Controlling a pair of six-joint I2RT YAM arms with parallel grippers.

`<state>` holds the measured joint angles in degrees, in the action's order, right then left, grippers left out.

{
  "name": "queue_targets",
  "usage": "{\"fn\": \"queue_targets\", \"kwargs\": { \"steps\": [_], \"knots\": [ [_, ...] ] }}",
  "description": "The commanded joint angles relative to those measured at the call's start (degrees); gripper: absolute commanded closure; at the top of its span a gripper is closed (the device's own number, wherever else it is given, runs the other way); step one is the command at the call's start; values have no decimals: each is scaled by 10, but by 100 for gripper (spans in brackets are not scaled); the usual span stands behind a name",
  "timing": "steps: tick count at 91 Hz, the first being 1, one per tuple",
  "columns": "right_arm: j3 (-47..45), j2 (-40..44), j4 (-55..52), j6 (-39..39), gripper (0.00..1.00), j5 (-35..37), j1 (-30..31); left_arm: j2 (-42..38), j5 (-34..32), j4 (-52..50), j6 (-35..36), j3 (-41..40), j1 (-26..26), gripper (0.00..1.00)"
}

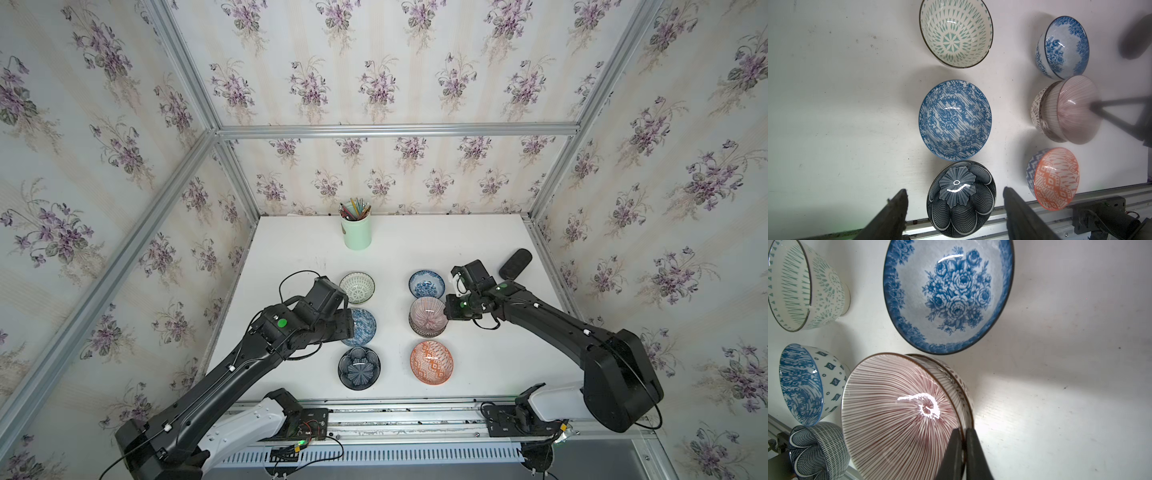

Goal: Stack the bowls
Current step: Place the bowl on the bowl.

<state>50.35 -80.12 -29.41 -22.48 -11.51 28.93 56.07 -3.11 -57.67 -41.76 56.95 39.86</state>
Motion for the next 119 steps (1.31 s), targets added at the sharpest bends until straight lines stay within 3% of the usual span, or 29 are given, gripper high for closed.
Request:
{"fn": "queue_targets", "kwargs": {
  "steps": [1, 119],
  "knots": [
    [-2, 6, 26, 3, 100, -15, 0, 0, 1, 5, 4, -2, 0, 26],
    [-21, -5, 32, 10, 98, -17, 4, 3, 10, 17, 0, -20, -1, 26]
  ]
}}
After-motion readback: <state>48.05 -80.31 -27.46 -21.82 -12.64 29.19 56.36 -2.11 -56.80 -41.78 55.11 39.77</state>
